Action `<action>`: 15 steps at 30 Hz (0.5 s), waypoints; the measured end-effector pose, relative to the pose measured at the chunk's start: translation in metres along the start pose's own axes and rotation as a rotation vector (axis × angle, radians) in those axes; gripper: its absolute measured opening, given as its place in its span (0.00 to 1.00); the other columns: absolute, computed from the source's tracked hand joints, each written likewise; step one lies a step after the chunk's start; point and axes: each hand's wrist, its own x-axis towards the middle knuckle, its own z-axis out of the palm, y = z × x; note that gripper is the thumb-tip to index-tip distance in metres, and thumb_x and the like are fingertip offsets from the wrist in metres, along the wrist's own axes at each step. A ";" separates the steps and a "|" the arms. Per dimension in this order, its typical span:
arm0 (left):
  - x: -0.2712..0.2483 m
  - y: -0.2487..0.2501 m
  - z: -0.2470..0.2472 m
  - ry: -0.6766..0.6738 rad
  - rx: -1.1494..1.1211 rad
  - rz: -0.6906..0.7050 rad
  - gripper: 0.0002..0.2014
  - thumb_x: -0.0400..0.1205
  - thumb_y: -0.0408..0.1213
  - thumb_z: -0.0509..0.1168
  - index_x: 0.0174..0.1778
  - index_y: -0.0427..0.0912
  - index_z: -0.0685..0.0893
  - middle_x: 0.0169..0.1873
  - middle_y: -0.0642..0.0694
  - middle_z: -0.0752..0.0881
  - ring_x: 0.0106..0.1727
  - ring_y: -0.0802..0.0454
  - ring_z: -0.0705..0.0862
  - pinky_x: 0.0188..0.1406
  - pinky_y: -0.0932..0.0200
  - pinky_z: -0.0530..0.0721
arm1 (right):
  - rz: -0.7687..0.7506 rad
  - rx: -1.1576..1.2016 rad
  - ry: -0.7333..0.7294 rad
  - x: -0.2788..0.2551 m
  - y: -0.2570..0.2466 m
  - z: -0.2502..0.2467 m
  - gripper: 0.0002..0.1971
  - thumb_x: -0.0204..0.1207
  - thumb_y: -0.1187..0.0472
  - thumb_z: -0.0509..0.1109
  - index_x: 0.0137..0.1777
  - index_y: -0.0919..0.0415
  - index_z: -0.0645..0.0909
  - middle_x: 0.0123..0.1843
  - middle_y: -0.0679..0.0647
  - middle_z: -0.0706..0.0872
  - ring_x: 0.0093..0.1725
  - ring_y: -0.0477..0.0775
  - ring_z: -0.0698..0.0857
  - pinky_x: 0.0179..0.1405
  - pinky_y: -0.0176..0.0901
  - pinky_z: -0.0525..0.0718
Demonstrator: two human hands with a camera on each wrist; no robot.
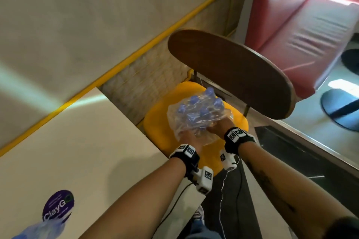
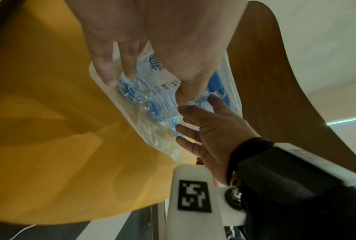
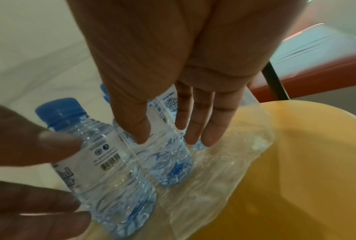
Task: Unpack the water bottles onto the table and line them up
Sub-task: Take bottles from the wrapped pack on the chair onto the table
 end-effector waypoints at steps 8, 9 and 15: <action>0.030 0.000 -0.002 0.012 0.221 -0.077 0.25 0.85 0.58 0.64 0.76 0.53 0.76 0.58 0.47 0.84 0.59 0.39 0.85 0.55 0.49 0.83 | -0.090 -0.114 0.032 0.010 -0.013 0.002 0.28 0.72 0.44 0.74 0.70 0.48 0.74 0.67 0.55 0.84 0.62 0.59 0.83 0.63 0.56 0.82; 0.032 -0.001 -0.004 0.021 0.270 -0.057 0.25 0.84 0.57 0.66 0.75 0.52 0.78 0.58 0.47 0.85 0.60 0.40 0.86 0.57 0.50 0.84 | -0.091 -0.092 0.059 0.008 -0.014 0.002 0.27 0.71 0.47 0.75 0.70 0.50 0.75 0.64 0.53 0.84 0.60 0.58 0.83 0.62 0.54 0.82; 0.017 -0.006 -0.024 -0.032 0.361 0.322 0.22 0.81 0.45 0.76 0.63 0.74 0.77 0.61 0.53 0.88 0.61 0.46 0.88 0.65 0.38 0.86 | -0.013 -0.004 0.075 -0.014 -0.009 0.008 0.31 0.62 0.53 0.84 0.65 0.53 0.78 0.60 0.54 0.86 0.60 0.60 0.84 0.65 0.54 0.80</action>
